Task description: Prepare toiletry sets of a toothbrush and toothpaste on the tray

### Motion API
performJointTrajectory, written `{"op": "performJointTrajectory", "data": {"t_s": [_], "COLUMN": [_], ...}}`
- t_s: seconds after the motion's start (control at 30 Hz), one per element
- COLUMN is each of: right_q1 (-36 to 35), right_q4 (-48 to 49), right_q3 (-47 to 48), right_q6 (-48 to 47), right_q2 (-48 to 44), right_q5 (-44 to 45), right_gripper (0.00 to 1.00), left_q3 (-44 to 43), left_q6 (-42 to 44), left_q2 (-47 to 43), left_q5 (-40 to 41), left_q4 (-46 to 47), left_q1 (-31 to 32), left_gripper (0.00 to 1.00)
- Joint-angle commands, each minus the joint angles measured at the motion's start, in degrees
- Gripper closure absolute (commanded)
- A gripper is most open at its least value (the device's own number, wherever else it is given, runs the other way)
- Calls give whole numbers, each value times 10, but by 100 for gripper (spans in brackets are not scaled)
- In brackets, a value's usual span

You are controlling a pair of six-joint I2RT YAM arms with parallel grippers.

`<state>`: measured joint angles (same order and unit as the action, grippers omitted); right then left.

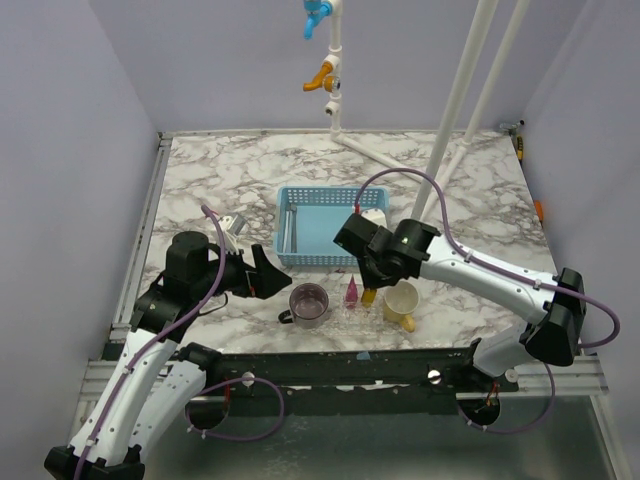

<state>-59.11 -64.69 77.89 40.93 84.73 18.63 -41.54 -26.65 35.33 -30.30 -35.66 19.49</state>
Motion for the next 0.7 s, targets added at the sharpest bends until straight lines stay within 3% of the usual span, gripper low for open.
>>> {"op": "performJointTrajectory", "data": {"t_s": [0.0,0.67], "right_q1": [4,5], "right_q4": [25,62], "right_q3": [-14,-54], "right_q6": [8,7], "right_q2": [3,16], "right_q5": [24,23], "right_gripper": [100,96], "left_q3": [7,8], "left_q6": [5,5], "left_q2": [1,7], "left_q5": [14,16], "left_q4": [13,11], "left_q1": [-3,-3], "left_gripper": [1,1]}}
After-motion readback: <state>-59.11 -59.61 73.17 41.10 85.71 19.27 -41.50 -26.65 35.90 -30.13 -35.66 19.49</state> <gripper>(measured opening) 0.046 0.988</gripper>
